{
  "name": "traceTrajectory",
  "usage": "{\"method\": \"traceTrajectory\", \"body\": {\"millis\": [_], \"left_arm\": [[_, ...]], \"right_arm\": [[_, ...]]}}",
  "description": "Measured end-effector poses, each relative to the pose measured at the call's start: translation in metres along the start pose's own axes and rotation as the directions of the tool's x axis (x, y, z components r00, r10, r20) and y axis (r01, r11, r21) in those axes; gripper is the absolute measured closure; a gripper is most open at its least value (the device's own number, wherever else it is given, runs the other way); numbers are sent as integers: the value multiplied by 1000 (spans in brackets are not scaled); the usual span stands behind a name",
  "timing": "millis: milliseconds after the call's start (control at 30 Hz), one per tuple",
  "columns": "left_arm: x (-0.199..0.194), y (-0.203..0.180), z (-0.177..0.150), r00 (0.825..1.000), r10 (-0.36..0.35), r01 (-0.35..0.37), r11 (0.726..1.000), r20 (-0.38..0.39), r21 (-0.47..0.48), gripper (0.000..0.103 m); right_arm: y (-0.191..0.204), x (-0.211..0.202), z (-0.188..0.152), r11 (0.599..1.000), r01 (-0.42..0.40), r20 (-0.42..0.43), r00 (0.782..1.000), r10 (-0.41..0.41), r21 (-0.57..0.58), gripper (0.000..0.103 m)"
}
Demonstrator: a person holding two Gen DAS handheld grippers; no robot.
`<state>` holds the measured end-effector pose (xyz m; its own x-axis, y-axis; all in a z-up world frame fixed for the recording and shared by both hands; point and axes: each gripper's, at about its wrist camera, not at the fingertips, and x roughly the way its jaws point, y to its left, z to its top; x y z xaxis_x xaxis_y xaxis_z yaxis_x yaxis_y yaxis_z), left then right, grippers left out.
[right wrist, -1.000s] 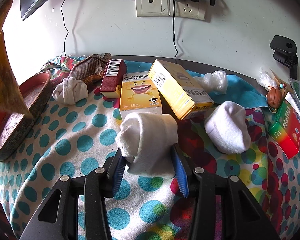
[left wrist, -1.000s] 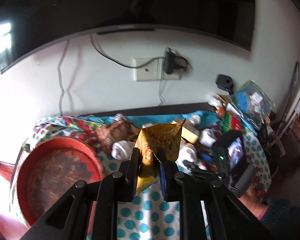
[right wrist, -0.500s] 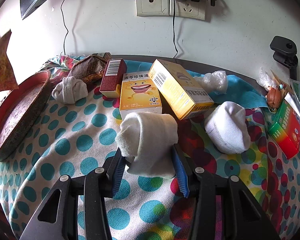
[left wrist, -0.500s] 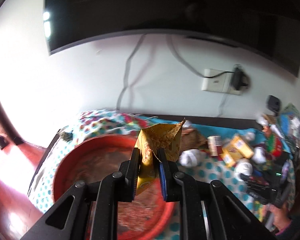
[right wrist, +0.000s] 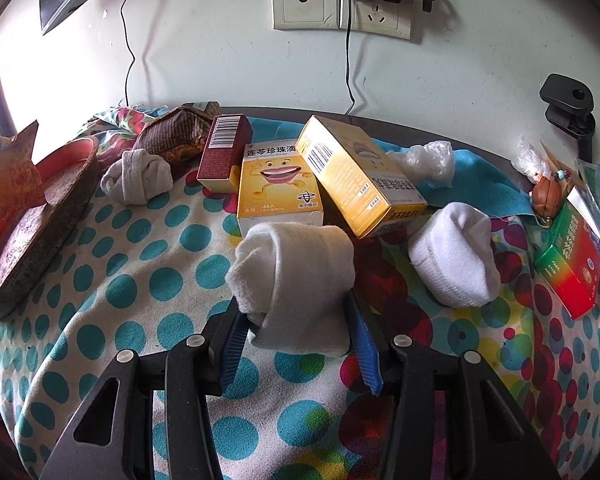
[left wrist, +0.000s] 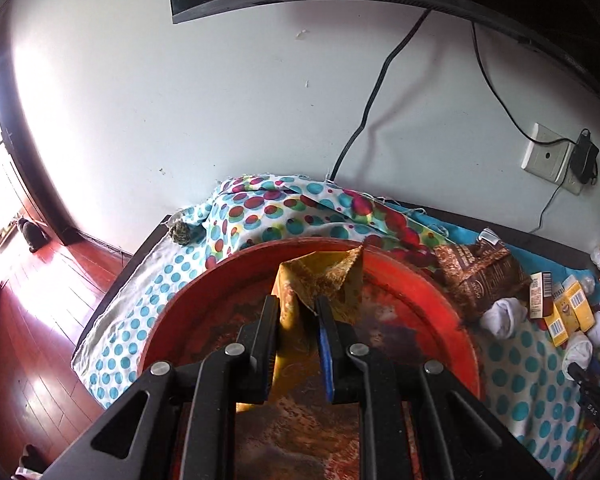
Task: Organize objects
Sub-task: 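Lift the yellow snack bag and carry it over the red tray with the left gripper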
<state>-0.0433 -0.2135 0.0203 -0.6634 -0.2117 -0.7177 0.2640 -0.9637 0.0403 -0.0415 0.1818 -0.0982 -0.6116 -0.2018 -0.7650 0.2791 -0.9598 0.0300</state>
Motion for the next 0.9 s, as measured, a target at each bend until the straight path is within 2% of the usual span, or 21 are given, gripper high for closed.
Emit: {"method": "traceTrajectory", "body": {"millis": [167, 333, 400, 567, 667, 900], "left_arm": [[6, 11, 1, 1000, 6, -6, 999, -14, -40, 85], [11, 18, 3, 1000, 22, -24, 997, -16, -70, 80], [14, 20, 3, 998, 59, -61, 995, -29, -76, 70], [24, 29, -4, 994, 89, -97, 988, -69, -117, 57], [26, 32, -9, 993, 87, -96, 987, -75, -132, 52], [29, 27, -13, 993, 87, -96, 990, -80, -106, 46]], "right_arm": [[1, 0, 0, 1000, 2, -1, 1000, -2, -1, 58], [1, 0, -1, 1000, 3, -1, 1000, -3, -2, 58], [1, 0, -1, 1000, 3, -1, 1000, -3, -2, 58], [2, 1, 0, 1000, 4, -1, 1000, -4, -2, 58], [3, 1, 0, 1000, 4, -1, 1000, -4, -2, 58], [4, 1, 0, 1000, 6, -2, 1000, -6, -3, 58]]}}
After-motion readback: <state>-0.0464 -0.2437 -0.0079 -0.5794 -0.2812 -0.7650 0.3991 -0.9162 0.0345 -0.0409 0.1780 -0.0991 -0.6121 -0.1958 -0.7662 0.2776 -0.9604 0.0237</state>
